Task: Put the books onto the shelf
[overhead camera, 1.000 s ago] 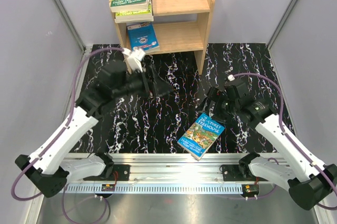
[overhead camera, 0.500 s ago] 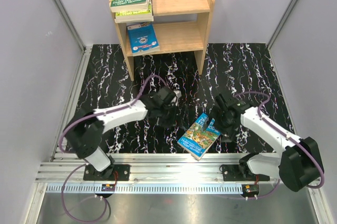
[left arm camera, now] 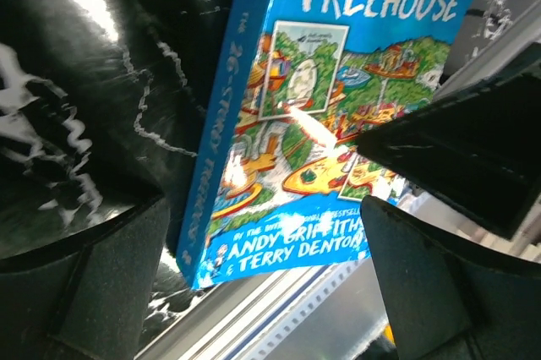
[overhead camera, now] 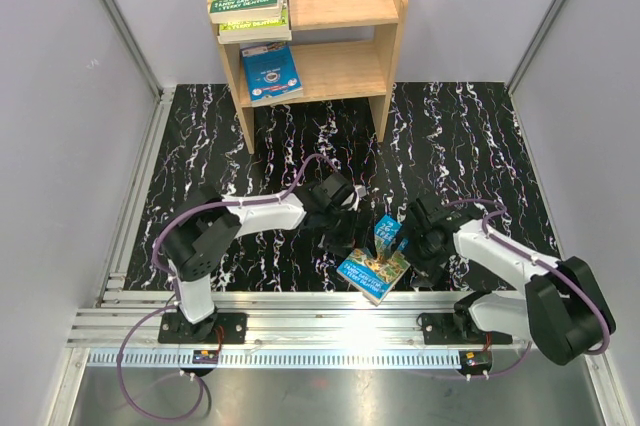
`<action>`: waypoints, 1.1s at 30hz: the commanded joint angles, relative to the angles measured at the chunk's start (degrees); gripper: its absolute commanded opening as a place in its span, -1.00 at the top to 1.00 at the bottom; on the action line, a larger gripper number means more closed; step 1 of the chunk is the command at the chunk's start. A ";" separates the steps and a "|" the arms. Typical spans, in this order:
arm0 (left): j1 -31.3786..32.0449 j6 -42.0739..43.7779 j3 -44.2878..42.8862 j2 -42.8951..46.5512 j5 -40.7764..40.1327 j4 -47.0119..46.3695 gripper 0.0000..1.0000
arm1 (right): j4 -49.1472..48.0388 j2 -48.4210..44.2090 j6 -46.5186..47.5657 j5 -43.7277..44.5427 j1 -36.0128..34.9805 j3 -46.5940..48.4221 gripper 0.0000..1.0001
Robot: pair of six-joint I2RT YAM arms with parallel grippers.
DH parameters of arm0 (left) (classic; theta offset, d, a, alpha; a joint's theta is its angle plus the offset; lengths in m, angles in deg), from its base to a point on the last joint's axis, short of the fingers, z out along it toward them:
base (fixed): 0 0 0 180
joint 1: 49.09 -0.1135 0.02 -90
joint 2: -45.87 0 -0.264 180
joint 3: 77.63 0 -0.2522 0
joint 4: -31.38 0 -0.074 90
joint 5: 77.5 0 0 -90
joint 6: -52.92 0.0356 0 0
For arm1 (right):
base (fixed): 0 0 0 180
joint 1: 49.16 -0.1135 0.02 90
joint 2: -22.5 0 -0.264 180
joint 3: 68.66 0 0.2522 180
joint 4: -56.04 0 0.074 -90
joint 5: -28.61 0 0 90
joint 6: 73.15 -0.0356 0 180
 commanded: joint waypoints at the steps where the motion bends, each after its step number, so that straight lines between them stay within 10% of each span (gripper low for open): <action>1: 0.61 -2.84 -0.17 -1.64 5.53 -7.09 -0.97 | -8.91 1.92 -2.39 -1.27 0.20 -1.39 -0.91; 33: 15.73 -28.59 13.98 -1.29 11.61 -42.86 -0.97 | -21.76 10.11 -15.83 -7.17 -26.34 -9.57 -0.85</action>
